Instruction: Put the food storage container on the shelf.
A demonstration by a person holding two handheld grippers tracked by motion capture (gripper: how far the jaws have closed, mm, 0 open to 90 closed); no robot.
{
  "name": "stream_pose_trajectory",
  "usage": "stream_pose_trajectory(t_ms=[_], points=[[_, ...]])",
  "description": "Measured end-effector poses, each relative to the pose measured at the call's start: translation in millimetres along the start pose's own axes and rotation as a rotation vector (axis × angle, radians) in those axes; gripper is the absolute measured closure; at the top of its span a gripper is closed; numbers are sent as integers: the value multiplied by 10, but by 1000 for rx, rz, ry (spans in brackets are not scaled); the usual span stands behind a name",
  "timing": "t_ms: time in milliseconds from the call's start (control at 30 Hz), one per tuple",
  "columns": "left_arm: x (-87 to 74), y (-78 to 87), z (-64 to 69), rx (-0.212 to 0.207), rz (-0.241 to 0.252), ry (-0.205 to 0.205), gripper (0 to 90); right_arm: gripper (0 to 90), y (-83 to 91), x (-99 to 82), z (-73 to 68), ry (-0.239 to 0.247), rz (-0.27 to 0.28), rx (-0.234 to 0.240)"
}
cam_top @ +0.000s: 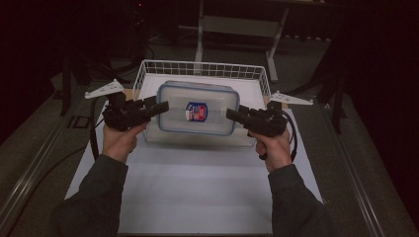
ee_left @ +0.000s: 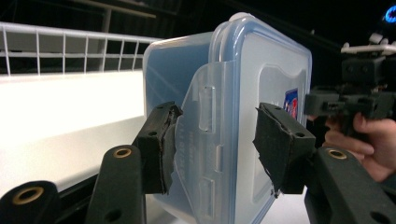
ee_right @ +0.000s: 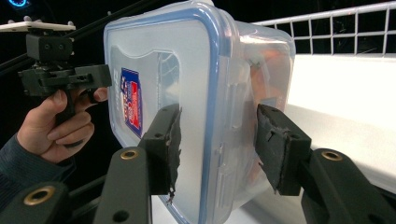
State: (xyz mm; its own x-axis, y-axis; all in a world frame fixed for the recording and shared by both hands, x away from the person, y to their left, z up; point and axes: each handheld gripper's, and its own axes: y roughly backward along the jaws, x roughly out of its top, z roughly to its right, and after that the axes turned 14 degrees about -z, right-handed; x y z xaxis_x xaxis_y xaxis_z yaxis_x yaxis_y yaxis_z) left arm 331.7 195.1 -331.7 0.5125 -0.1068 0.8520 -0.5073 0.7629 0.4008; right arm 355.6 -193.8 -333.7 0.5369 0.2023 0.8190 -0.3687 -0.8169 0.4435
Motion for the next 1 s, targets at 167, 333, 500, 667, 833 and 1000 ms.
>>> stream_pose_trajectory(t_ms=[167, 333, 500, 667, 833, 1000], points=[[91, -43, -98, -10, 29, 11, 492, 513, -28, 80, 37, 0, 5, -7], [175, -126, -253, -25, 56, 33, 492, 512, -92, 225, 133, 0, 11, -19], [244, -203, -351, -29, 72, 45, 492, 512, -127, 339, 218, -2, 15, -24], [252, -332, -468, -41, 71, 82, 491, 512, -172, 367, 327, -27, 14, -36], [260, -389, -505, -32, 67, 93, 491, 510, -210, 369, 414, -54, 12, -38], [285, -396, -490, 11, 65, 85, 488, 509, -229, 374, 434, -59, 25, -36]])
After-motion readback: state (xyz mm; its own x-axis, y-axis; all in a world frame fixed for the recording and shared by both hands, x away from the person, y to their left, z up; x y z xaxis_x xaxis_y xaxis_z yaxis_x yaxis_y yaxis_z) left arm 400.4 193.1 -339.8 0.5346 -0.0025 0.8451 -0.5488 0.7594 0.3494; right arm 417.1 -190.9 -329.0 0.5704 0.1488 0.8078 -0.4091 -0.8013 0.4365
